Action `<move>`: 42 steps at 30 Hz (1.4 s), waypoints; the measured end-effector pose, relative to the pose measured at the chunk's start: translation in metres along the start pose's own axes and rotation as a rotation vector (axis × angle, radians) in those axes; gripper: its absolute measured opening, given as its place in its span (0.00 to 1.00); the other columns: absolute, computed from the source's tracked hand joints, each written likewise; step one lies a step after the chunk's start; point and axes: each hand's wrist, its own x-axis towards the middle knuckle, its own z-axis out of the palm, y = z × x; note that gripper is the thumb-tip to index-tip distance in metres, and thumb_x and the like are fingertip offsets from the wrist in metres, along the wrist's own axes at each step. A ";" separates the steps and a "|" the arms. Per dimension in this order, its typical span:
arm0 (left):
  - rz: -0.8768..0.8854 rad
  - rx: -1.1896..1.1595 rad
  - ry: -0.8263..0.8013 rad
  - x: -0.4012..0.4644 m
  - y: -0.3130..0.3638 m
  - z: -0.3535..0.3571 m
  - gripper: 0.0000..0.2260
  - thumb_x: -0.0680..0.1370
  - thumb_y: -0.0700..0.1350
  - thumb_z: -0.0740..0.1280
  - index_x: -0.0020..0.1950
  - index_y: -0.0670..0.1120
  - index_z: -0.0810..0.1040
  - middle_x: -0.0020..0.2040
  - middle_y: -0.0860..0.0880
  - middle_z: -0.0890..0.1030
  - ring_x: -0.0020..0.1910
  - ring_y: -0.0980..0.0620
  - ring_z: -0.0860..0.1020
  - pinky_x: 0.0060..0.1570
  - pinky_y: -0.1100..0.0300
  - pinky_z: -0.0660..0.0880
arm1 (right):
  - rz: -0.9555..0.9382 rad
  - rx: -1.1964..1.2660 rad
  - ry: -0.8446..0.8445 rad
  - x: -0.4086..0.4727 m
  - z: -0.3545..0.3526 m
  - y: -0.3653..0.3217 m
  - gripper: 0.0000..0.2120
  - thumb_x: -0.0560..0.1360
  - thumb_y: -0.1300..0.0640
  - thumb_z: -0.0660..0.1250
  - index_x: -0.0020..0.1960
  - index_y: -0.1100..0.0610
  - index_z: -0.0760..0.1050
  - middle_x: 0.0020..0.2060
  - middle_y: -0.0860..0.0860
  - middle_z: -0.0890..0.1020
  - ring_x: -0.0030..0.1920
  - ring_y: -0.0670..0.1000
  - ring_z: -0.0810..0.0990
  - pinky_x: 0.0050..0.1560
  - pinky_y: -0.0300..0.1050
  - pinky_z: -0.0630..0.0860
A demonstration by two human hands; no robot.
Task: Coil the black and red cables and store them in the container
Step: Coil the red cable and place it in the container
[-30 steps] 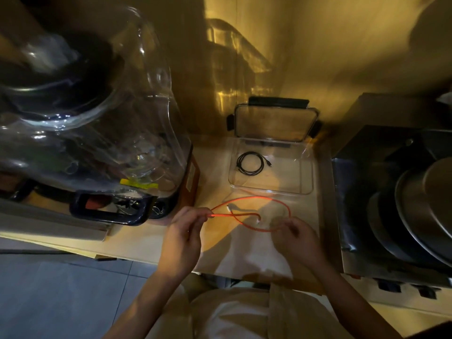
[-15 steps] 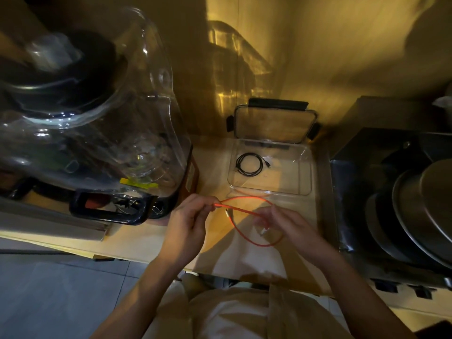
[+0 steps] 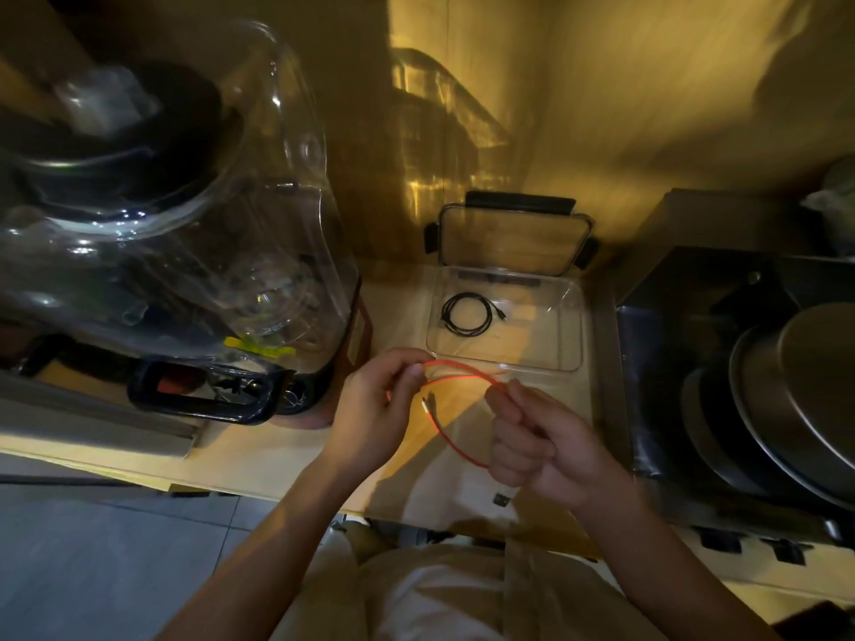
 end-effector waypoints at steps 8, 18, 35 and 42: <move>-0.227 -0.024 -0.323 -0.020 -0.031 0.013 0.13 0.83 0.51 0.60 0.51 0.49 0.83 0.38 0.50 0.80 0.39 0.57 0.77 0.40 0.62 0.73 | -0.329 0.252 0.039 0.008 0.012 -0.017 0.16 0.83 0.52 0.57 0.41 0.59 0.72 0.24 0.50 0.64 0.24 0.48 0.61 0.29 0.42 0.59; -0.231 0.003 -0.185 -0.031 -0.049 0.010 0.14 0.76 0.60 0.64 0.43 0.49 0.77 0.35 0.44 0.78 0.35 0.50 0.74 0.39 0.49 0.73 | -0.535 0.261 0.199 -0.001 0.006 -0.029 0.17 0.82 0.49 0.58 0.37 0.56 0.71 0.24 0.48 0.62 0.25 0.47 0.60 0.29 0.42 0.61; 0.096 0.060 -0.136 -0.024 -0.021 0.002 0.05 0.79 0.43 0.69 0.52 0.48 0.84 0.44 0.53 0.84 0.41 0.53 0.81 0.41 0.57 0.77 | -0.770 -0.219 0.484 0.012 0.026 -0.039 0.10 0.83 0.53 0.54 0.52 0.56 0.72 0.39 0.52 0.77 0.37 0.49 0.71 0.42 0.44 0.67; 0.258 0.274 -0.304 -0.017 -0.005 -0.001 0.08 0.82 0.50 0.64 0.57 0.53 0.81 0.41 0.55 0.76 0.38 0.57 0.77 0.38 0.55 0.75 | -0.709 -0.815 0.677 0.022 0.022 -0.027 0.11 0.82 0.57 0.53 0.58 0.59 0.72 0.43 0.58 0.80 0.35 0.50 0.71 0.39 0.41 0.70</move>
